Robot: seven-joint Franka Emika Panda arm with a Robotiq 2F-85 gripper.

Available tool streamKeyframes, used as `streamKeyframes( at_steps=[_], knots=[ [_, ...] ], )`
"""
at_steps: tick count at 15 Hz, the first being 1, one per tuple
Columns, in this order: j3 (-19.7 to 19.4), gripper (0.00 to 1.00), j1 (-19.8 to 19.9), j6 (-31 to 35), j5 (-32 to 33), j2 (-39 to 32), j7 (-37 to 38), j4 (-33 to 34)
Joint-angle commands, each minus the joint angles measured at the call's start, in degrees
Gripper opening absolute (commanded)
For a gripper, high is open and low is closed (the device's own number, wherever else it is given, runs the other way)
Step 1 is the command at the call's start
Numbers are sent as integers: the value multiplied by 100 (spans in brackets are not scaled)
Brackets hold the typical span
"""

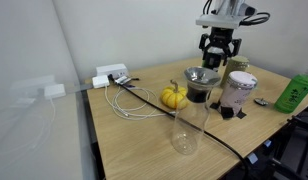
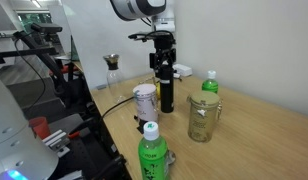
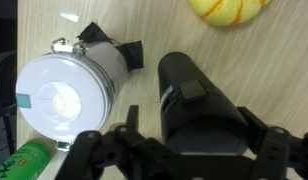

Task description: Move the black bottle forward

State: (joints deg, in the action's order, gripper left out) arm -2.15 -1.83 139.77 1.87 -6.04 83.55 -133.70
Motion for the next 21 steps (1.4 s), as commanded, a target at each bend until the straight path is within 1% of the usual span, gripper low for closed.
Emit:
streamKeyframes(
  at_steps=[1, 4, 5, 6, 9, 10, 12, 21],
  knots=[
    [-43, 100, 6, 159, 110, -63, 179, -95],
    [-52, 99, -3, 174, 71, -131, 241, -98],
    [-48, 89, -6, 175, 62, -149, 246, -97],
    [-47, 74, -7, 192, 57, -164, 243, -98],
    [-59, 53, -6, 295, 67, -181, 240, -82],
    [-60, 49, -3, 339, 67, -170, 230, -73],
    [-53, 47, 3, 374, 40, -156, 175, -93],
    [-28, 47, 12, 294, -59, 84, 65, -44]
  ],
)
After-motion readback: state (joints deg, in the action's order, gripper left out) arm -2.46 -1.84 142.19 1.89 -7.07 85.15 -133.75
